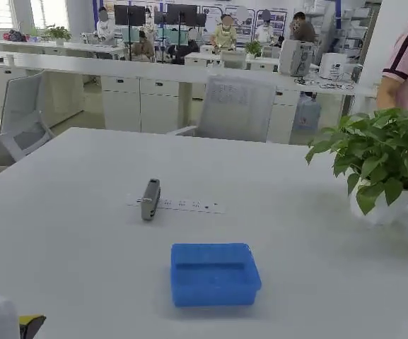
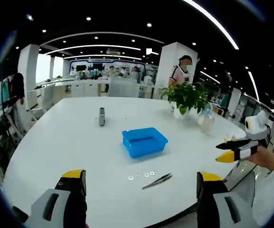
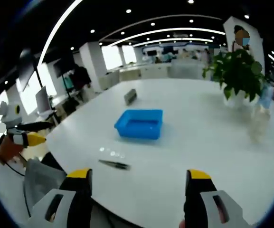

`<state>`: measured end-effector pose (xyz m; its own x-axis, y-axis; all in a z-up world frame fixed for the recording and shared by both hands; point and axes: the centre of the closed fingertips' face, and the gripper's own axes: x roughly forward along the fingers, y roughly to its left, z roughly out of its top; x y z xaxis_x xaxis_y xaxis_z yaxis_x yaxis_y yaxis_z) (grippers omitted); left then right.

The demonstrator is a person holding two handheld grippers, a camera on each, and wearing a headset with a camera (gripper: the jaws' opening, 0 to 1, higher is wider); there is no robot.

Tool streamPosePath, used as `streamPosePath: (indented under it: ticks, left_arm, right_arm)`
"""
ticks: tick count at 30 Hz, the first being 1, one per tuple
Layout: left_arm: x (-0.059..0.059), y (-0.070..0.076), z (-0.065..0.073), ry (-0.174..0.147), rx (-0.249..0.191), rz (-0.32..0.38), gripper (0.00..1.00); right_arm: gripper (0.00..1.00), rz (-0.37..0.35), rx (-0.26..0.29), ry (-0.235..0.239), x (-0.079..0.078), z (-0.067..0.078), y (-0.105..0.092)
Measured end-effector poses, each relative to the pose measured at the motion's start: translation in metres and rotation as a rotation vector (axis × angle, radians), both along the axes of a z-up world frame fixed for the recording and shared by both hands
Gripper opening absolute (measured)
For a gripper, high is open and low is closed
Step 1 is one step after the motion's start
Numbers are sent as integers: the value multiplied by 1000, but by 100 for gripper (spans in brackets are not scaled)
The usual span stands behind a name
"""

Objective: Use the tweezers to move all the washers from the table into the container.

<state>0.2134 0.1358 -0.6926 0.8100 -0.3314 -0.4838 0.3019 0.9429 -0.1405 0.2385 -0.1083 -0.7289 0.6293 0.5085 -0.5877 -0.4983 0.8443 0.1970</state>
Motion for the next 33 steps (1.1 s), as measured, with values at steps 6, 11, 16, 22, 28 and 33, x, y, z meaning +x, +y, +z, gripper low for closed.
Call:
streamPosePath:
  ticks: [6,11,16,22,28,33]
  left_arm:
    - [-1,-1,-1,4,4,-7,99]
    - [-1,-4,-2,6,5,-14,99]
    - [-2,-5,-3,12,6,-21,99]
    - [-3,-5,-5,16,10,-24,99]
    - [-3,-6,-6,16,14,-33,99]
    - [-4,-7,-7,21,19,-39,99]
  right_arm:
    - [78,6,-1,0,0,0,1]
    - [78,7,-3,2,1,-1,1]
    - [78,10,-5,3,1,-1,1]
    - [78,14,-9,4,1,-2,2]
    - [78,17,-15,3,1,-2,3]
    - [78,15,-12,5,1,-4,4]
